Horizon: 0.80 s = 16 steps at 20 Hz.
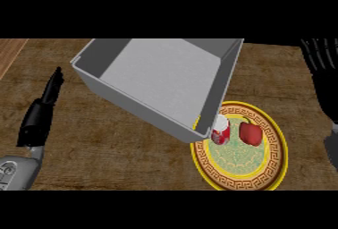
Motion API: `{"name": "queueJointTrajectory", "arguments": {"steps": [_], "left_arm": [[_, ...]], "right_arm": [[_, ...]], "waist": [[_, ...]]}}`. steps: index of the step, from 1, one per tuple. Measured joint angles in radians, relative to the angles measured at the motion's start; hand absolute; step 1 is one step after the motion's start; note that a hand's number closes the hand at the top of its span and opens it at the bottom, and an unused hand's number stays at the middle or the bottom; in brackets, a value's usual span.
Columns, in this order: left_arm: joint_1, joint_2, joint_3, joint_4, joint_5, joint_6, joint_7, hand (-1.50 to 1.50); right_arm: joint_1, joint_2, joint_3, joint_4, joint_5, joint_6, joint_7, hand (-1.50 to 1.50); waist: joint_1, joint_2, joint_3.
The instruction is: Pick the can from the plate and place it in the cardboard box
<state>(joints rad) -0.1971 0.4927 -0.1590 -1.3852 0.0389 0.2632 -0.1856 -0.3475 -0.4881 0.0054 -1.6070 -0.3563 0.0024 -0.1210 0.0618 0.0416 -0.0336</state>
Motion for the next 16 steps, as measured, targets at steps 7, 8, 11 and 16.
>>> {"name": "queueJointTrajectory", "arguments": {"steps": [7,8,11,16], "left_arm": [[0.049,-0.039,-0.012,0.016,0.01,0.005,0.088,0.0],[0.053,-0.046,-0.016,0.02,0.014,0.003,0.1,0.0],[0.074,-0.067,-0.029,0.016,0.026,0.001,0.14,0.0],[0.123,-0.092,-0.034,-0.032,0.014,0.016,0.192,0.0]], "right_arm": [[-0.177,0.096,0.194,0.148,0.235,-0.149,0.139,1.5],[-0.175,0.062,0.217,0.175,0.303,-0.172,0.165,1.5],[-0.152,0.124,0.241,0.239,0.424,-0.349,0.24,-1.5],[-0.139,0.234,0.287,0.279,0.561,-0.501,0.284,-1.5]], "waist": [[-0.014,-0.027,0.017],[-0.017,-0.028,0.016],[-0.027,-0.033,0.024],[-0.045,-0.04,0.031]]}}
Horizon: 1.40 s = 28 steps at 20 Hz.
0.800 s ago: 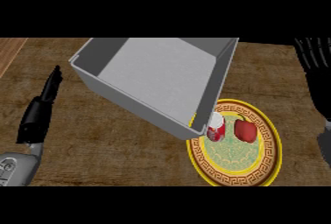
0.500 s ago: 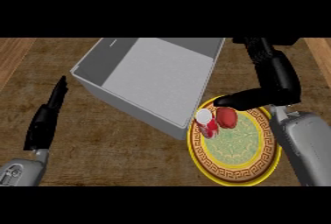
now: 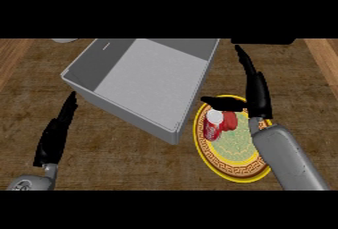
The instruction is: Pick the can from the plate and place it in the cardboard box
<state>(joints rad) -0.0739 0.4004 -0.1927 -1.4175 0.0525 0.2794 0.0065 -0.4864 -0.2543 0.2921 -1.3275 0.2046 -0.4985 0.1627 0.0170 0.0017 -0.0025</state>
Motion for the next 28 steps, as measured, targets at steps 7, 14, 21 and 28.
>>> {"name": "queueJointTrajectory", "arguments": {"steps": [7,14,21,28], "left_arm": [[0.02,-0.002,-0.003,-0.044,-0.014,0.01,0.051,0.0],[0.033,0.009,0.001,-0.071,-0.01,-0.005,0.073,0.0],[0.063,0.006,0.019,-0.071,-0.008,-0.019,0.047,0.0],[0.068,-0.012,0.022,-0.104,-0.035,-0.016,0.069,0.0]], "right_arm": [[-0.092,-0.153,0.117,0.004,0.134,0.236,0.234,-1.5],[-0.209,-0.234,0.233,-0.03,0.089,0.653,0.512,-1.5],[-0.264,-0.163,0.271,-0.071,-0.021,0.901,0.769,-1.5],[-0.251,-0.069,0.3,-0.081,0.019,0.891,0.861,-1.5]], "waist": [[-0.011,-0.008,0.0],[-0.008,-0.011,-0.001],[-0.012,-0.007,0.001],[-0.014,-0.008,0.001]]}}
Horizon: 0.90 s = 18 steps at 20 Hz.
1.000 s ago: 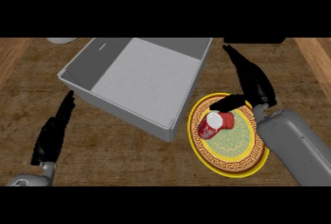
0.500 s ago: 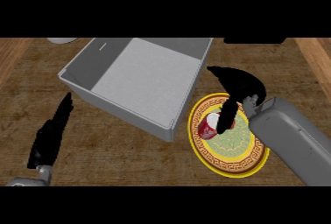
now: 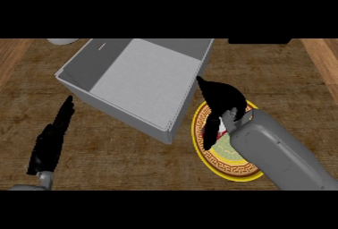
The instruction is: Pick the can from the plate and place it in the cardboard box
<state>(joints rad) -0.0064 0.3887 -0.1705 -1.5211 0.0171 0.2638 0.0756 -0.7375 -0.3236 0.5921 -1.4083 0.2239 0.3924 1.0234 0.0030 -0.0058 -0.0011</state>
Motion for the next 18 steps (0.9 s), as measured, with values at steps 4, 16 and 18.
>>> {"name": "queueJointTrajectory", "arguments": {"steps": [4,16,18], "left_arm": [[-0.007,-0.008,0.012,0.008,-0.005,-0.01,-0.002,0.0],[0.019,-0.015,0.036,-0.038,-0.023,-0.036,0.021,0.0],[0.024,-0.019,0.042,-0.041,-0.027,-0.042,0.022,0.0]], "right_arm": [[0.032,-0.009,0.002,-0.014,0.03,0.011,-0.01,-1.5],[0.121,0.005,0.002,-0.018,0.109,0.03,-0.012,-1.5],[0.124,0.019,-0.006,0.013,0.132,0.034,-0.025,-1.5]], "waist": [[-0.002,-0.003,-0.001],[0.0,0.0,0.0],[0.001,0.002,0.0]]}}
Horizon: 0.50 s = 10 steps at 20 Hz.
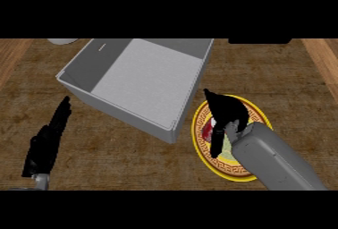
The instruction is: Pick the can from the plate and place it in the cardboard box
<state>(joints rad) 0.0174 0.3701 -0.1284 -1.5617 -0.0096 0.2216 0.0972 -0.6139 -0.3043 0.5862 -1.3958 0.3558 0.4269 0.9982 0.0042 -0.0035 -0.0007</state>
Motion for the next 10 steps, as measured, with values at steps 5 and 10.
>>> {"name": "queueJointTrajectory", "arguments": {"steps": [5,10], "left_arm": [[-0.009,-0.016,0.016,0.016,-0.016,-0.015,-0.009,0.0],[-0.009,-0.041,0.029,0.032,-0.039,-0.025,-0.016,0.0]], "right_arm": [[0.016,0.039,-0.025,0.009,0.049,0.008,-0.001,-1.5],[0.042,0.078,-0.054,0.034,0.118,0.014,-0.026,-1.5]], "waist": [[-0.001,0.002,0.0],[-0.001,0.003,0.0]]}}
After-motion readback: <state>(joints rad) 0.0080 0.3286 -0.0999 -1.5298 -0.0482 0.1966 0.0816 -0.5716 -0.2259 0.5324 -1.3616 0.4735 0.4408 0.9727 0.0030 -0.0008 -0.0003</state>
